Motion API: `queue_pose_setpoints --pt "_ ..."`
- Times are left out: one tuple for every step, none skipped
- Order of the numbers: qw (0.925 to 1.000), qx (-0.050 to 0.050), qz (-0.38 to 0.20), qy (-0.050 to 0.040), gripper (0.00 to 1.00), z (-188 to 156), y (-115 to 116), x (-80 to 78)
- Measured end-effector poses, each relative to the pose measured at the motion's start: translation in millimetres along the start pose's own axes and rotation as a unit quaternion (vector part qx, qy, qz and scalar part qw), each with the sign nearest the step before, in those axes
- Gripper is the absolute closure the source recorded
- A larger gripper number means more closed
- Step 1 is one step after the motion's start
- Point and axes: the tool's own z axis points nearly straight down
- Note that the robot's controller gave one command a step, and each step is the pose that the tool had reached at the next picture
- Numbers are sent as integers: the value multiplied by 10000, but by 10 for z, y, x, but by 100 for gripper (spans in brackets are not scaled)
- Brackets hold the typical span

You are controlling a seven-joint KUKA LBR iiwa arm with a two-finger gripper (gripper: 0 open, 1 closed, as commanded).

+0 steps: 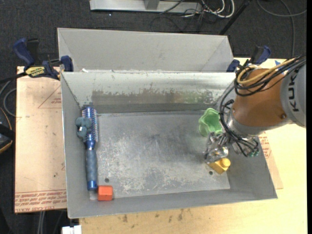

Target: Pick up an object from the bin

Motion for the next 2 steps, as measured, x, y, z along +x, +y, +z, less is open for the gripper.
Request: queue_pose_setpoints --pt "9951 26 991 -50 100 -1813 -151 401" --pt "9951 8 992 -14 0 -1772 -144 407"
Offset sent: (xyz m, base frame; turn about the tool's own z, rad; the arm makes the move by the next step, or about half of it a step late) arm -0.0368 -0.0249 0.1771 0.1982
